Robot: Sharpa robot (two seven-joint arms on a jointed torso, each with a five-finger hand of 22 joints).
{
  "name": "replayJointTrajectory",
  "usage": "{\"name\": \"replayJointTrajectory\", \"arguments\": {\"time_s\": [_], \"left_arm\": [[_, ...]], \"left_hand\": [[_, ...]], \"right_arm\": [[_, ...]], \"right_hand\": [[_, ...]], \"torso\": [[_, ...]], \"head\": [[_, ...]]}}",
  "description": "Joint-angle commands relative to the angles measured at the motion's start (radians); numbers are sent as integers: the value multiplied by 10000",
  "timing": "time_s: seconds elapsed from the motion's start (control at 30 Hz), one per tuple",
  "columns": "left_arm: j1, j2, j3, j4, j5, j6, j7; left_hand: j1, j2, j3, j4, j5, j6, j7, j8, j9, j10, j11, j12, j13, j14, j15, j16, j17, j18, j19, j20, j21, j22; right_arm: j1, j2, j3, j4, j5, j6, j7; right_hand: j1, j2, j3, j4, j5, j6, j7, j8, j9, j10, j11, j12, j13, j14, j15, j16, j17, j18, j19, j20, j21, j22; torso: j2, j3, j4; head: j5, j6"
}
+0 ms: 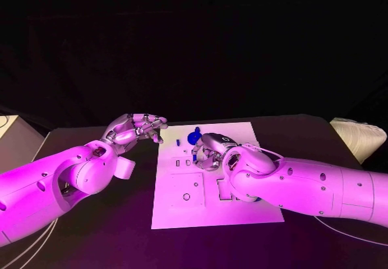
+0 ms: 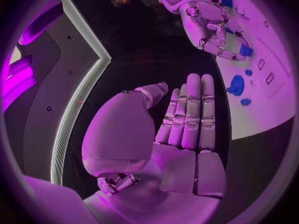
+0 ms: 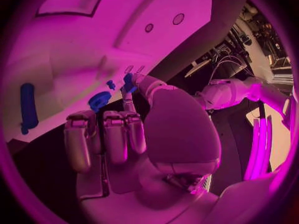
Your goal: Assemble the parts on the task board
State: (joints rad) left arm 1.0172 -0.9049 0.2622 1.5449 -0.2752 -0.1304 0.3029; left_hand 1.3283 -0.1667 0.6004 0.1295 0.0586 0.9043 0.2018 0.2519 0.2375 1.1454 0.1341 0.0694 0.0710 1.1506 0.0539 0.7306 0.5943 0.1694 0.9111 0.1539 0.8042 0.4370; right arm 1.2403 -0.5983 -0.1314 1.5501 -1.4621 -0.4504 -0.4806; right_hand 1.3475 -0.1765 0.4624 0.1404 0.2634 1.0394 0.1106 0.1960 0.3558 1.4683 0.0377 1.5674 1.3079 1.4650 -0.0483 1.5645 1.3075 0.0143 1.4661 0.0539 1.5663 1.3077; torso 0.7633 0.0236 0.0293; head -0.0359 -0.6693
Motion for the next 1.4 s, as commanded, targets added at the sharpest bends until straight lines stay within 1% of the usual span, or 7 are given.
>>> {"name": "replayJointTrajectory", "arguments": {"time_s": [0.03, 0.2, 0.33, 0.5, 0.57, 0.77, 1.4], "left_arm": [[4, 27, 6, 13, -14, 78, 10], [3, 31, 6, 6, -17, 87, 6], [3, 28, 6, 5, -19, 97, 4], [3, 17, 6, 6, -20, 104, -1], [3, 16, 6, 6, -21, 110, -4], [3, 17, 6, 4, -25, 131, -16], [3, 12, 6, 2, -40, 189, -52]], "left_hand": [[-37, 17, 8, -23, -16, -73, -8, -59, 15, -37, -11, -38, 12, -65, 33, 43, 13, 119, -84, 19, 52, 11], [-37, 17, 8, -23, -16, -73, -8, -59, 15, -37, -11, -38, 12, -65, 33, 43, 13, 119, -84, 19, 52, 11], [-37, 17, 8, -23, -16, -73, -8, -59, 15, -37, -11, -38, 12, -65, 33, 43, 13, 119, -84, 19, 52, 11], [-37, 17, 8, -23, -16, -73, -8, -59, 15, -37, -11, -38, 12, -65, 33, 43, 13, 119, -84, 19, 52, 11], [-37, 17, 8, -23, -16, -73, -8, -59, 15, -37, -11, -38, 12, -65, 33, 43, 13, 119, -84, 19, 52, 11], [-37, 17, 8, -23, -16, -73, -8, -59, 15, -37, -11, -38, 12, -65, 33, 43, 13, 119, -84, 19, 52, 11], [-38, 13, 9, -30, -17, -61, -16, -54, 31, -23, -17, -31, 17, -69, 29, 59, 13, 123, -111, 21, 90, 31]], "right_arm": [[-74, 122, -7, -41, -718, -3, -576], [-148, 270, -14, -78, -936, -50, -654], [-186, 323, -16, -117, -1083, -63, -683], [-208, 376, -17, -189, -1162, -17, -684], [-215, 402, -18, -224, -1187, 13, -689], [-232, 453, -22, -310, -1318, 66, -706], [-324, 651, -55, -716, -1588, 88, -694]], "right_hand": [[34, -32, 10, -51, 32, -56, 46, 29, 94, 1025, -16, 34, 2629, 1058, -26, 63, 2633, -143, 1047, -20, 45, 2631], [29, -38, 12, -54, 39, -59, 49, 32, 95, 1025, -14, 34, 2629, 1058, -19, 63, 2633, -143, 1047, -15, 45, 2631], [28, -39, 13, -55, 41, -59, 50, 32, 95, 1025, -14, 34, 2629, 1058, -17, 63, 2633, -143, 1047, -14, 45, 2631], [14, -53, 14, -58, 51, -64, 55, 36, 98, 1025, -8, 34, 2629, 1058, -5, 63, 2633, -143, 1047, -6, 45, 2631], [14, -53, 14, -58, 51, -64, 55, 36, 98, 1025, -8, 34, 2629, 1058, -5, 63, 2633, -143, 1047, -6, 45, 2631], [-4, -74, 11, -61, 54, -73, 62, 39, 100, 1025, -1, 34, 2629, 1058, 7, 63, 2633, -143, 1047, 4, 45, 2631], [-37, -118, 11, -73, 53, -104, 79, 38, 101, 1025, 15, 34, 2629, 1058, 29, 63, 2633, -143, 1047, 24, 45, 2631]], "torso": [[2, 13, 3], [0, 20, 15], [-5, 15, 10], [-3, 31, -16], [-3, 32, -12], [-4, 30, 0], [-6, 20, -12]], "head": [[12, -40], [23, -81], [34, -103], [67, -131], [63, -138], [63, -163], [84, -188]]}}
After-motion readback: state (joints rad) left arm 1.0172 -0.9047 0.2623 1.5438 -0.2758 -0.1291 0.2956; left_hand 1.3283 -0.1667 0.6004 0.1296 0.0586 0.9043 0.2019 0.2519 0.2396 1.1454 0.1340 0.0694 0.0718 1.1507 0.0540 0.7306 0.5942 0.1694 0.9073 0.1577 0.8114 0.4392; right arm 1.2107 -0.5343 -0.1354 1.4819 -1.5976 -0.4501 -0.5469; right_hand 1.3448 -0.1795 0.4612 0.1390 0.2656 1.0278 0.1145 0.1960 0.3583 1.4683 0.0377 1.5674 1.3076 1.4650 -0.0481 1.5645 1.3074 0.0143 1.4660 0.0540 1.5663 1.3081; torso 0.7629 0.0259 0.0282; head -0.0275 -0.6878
